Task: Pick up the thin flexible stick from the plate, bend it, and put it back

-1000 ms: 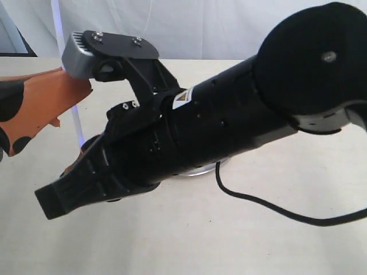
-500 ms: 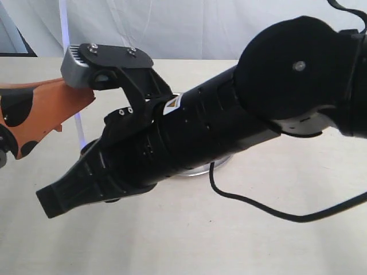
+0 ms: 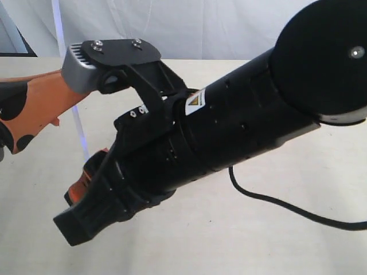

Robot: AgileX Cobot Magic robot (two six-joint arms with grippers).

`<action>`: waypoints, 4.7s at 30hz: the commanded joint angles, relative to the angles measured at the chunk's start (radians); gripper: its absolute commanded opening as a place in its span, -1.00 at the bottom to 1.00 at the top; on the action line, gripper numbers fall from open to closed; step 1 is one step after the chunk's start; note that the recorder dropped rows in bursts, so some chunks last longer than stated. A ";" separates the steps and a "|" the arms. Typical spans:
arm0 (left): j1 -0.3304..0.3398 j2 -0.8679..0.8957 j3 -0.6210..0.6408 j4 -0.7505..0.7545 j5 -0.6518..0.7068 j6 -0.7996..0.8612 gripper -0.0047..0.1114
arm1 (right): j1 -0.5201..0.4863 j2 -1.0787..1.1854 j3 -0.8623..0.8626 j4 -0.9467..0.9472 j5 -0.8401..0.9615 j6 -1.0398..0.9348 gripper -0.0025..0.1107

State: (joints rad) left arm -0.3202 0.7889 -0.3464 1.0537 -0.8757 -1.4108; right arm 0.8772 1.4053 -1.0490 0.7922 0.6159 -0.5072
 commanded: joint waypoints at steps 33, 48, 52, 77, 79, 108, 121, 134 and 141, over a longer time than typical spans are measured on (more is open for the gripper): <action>-0.003 -0.003 -0.005 -0.024 0.049 -0.053 -0.91 | 0.002 -0.016 0.006 0.000 -0.252 -0.005 -0.96; -0.003 -0.003 -0.005 0.040 0.126 -0.050 -0.14 | 0.000 -0.016 0.006 -0.103 -0.289 0.094 -0.96; -0.003 -0.003 -0.005 0.064 0.126 -0.050 -0.14 | -0.009 -0.016 0.006 -0.261 -0.289 0.236 -0.96; -0.001 -0.021 -0.005 0.221 0.375 -0.043 -0.92 | -0.090 0.077 0.087 -1.158 -0.142 0.937 -0.96; -0.001 -0.041 -0.005 0.282 0.472 -0.045 -0.92 | -0.134 0.159 0.085 -1.158 -0.157 0.937 -0.96; -0.001 -0.474 0.136 0.058 1.103 0.139 -0.92 | -0.365 0.729 -0.375 -1.226 -0.138 0.926 -0.96; -0.001 -0.474 0.221 -0.201 1.120 0.139 -0.92 | -0.365 0.820 -0.422 -1.196 -0.085 0.926 -0.55; -0.001 -0.474 0.221 -0.201 1.120 0.137 -0.92 | -0.365 0.608 -0.422 -1.122 -0.003 0.926 -0.51; -0.001 -0.474 0.221 -0.201 1.120 0.137 -0.92 | -0.365 0.333 -0.368 -1.188 0.133 0.926 -0.97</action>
State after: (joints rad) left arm -0.3202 0.3196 -0.1294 0.8590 0.2358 -1.2773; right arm 0.5157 1.8511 -1.4543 -0.3786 0.7084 0.4199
